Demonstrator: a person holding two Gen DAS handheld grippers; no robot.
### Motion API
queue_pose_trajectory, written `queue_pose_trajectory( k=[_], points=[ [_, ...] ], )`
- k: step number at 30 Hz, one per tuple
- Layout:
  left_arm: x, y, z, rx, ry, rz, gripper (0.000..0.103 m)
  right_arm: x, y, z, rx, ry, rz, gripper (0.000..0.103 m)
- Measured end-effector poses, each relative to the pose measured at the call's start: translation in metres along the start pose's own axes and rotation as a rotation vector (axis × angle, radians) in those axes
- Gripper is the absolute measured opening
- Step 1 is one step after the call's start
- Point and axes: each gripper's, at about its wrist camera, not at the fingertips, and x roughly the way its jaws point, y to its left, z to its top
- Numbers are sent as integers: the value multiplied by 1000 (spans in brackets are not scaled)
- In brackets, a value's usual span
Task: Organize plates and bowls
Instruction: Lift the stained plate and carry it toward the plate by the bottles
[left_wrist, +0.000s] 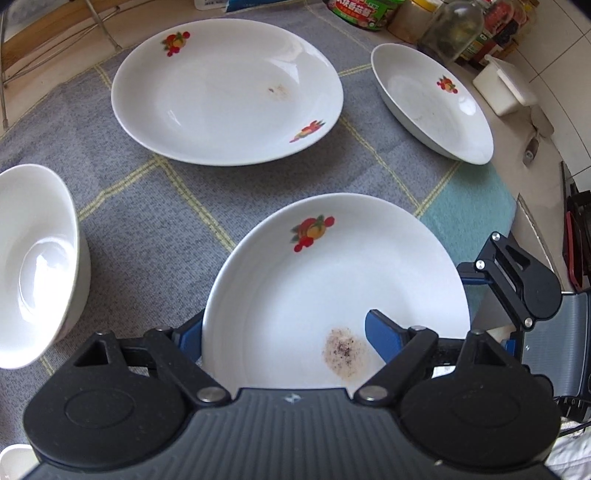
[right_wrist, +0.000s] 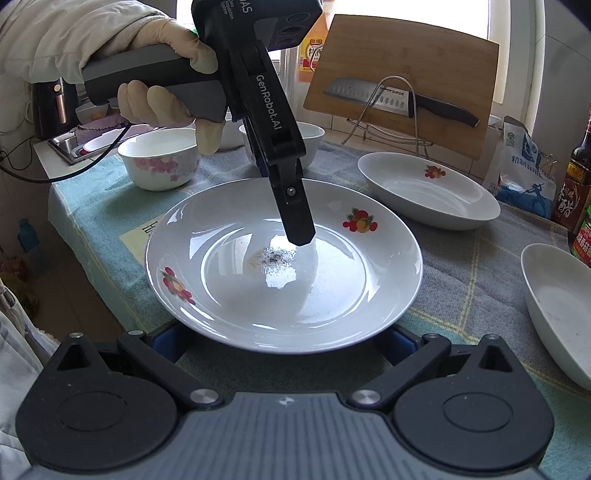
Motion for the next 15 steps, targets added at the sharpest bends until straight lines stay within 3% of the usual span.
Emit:
queue_pose_trajectory(
  k=[15],
  points=[
    [-10, 2, 2, -17, -9, -15, 86, -7, -7, 11, -16, 35, 18, 103]
  ],
)
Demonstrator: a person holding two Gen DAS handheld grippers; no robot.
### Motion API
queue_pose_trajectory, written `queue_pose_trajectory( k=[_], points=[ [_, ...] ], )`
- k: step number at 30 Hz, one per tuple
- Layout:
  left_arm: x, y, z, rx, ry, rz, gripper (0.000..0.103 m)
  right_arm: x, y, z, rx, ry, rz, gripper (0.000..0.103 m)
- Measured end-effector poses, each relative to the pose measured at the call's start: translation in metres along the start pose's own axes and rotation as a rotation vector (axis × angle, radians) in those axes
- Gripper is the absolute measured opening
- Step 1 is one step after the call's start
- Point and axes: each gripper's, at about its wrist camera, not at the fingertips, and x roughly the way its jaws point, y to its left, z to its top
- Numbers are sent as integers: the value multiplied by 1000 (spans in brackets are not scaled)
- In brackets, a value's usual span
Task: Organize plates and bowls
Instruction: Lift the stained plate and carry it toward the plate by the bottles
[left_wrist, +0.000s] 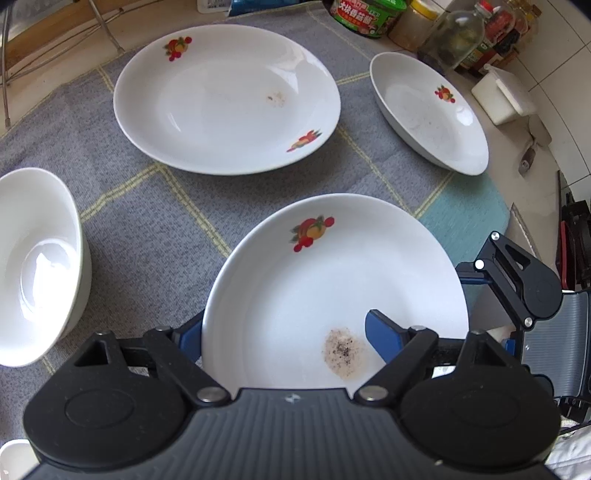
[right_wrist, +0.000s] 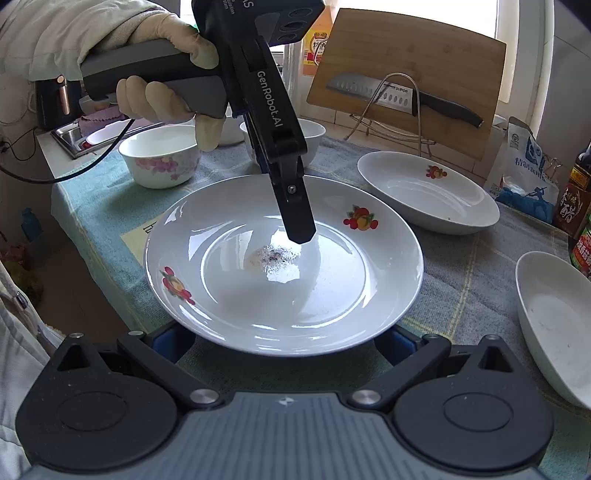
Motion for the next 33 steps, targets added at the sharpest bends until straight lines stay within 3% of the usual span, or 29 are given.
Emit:
queue_pose_trajectory(
  k=[13, 33],
  points=[
    [-17, -13, 20, 5, -39, 9, 86, -16, -27, 11, -4, -18, 15, 103],
    [-6, -69, 83, 73, -70, 13, 86, -54, -80, 1, 57, -45, -39, 103]
  ],
)
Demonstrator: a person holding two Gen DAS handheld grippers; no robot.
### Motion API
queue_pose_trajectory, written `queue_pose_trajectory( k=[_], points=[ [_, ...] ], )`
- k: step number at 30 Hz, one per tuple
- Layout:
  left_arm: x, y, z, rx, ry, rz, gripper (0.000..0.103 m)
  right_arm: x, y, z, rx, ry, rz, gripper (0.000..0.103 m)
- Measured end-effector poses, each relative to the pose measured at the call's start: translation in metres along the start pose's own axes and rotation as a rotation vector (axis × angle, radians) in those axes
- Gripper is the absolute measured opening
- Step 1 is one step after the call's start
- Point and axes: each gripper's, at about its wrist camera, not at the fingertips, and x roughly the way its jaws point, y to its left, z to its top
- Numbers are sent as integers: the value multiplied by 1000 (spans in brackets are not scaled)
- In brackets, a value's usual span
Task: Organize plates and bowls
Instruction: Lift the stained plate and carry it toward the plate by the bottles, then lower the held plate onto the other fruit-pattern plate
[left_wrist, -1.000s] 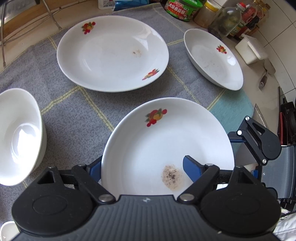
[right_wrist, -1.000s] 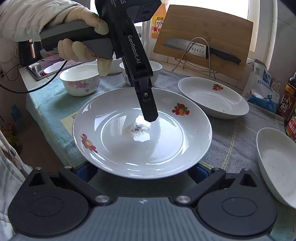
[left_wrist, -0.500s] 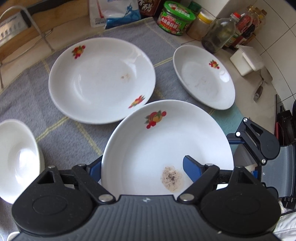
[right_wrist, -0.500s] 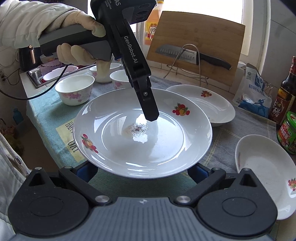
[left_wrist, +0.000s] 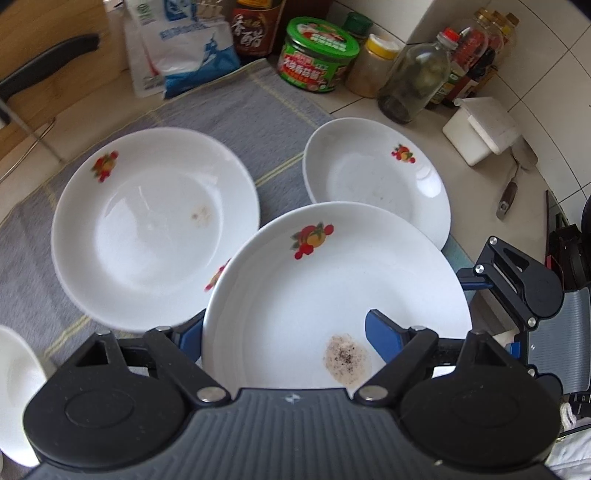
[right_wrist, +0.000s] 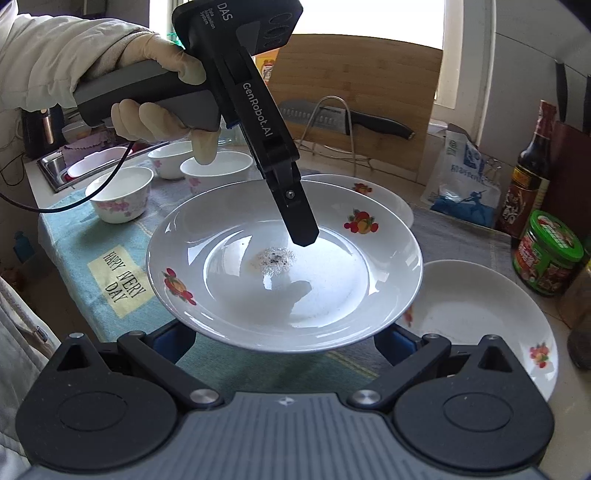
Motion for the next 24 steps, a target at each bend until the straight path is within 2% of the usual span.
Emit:
queue_pose_trajectory(
  k=[16, 24],
  points=[
    [29, -40, 62, 129, 20, -19, 86, -14, -43, -10, 90, -3, -97, 103],
    [49, -55, 86, 188, 35, -55, 86, -20, -57, -18, 119, 17, -157, 103]
  ],
)
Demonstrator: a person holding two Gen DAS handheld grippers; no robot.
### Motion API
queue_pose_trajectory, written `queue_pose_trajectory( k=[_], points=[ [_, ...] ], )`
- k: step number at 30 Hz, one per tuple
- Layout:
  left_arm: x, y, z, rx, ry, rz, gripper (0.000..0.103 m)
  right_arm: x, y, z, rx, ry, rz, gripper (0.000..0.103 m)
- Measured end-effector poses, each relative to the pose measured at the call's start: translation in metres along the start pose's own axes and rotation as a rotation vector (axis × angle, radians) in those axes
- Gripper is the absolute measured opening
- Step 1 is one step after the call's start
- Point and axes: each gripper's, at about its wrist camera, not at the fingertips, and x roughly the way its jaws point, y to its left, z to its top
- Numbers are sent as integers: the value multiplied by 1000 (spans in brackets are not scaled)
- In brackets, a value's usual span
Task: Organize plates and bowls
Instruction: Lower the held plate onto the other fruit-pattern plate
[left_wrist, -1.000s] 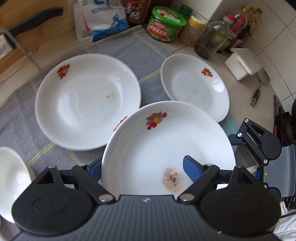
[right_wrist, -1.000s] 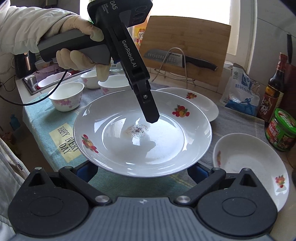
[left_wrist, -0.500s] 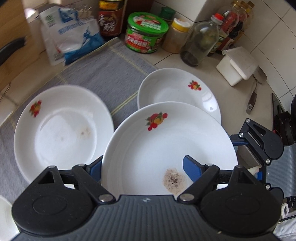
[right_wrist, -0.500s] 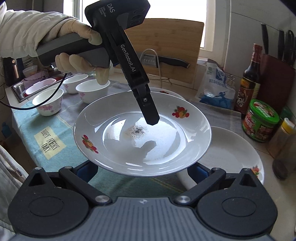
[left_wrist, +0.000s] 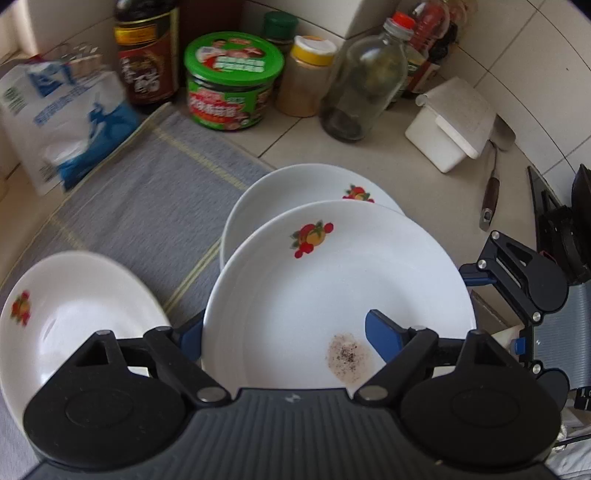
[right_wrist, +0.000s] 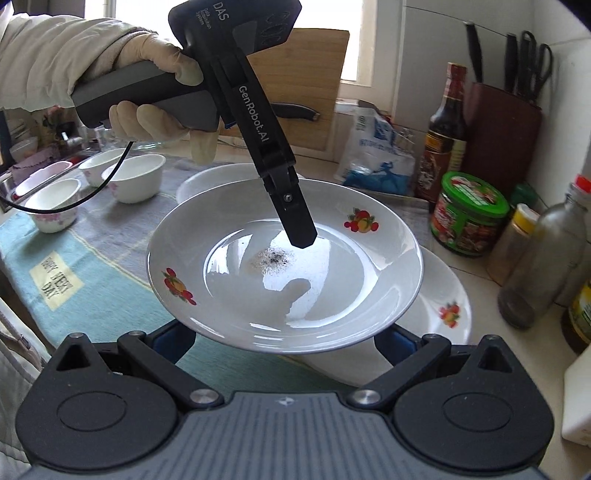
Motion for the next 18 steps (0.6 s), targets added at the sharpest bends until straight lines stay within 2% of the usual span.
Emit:
queue_pose_trajectory(
  k=[18],
  points=[
    [53, -21, 37, 100, 44, -76, 86, -11, -24, -22, 107, 40, -110, 103]
  ],
)
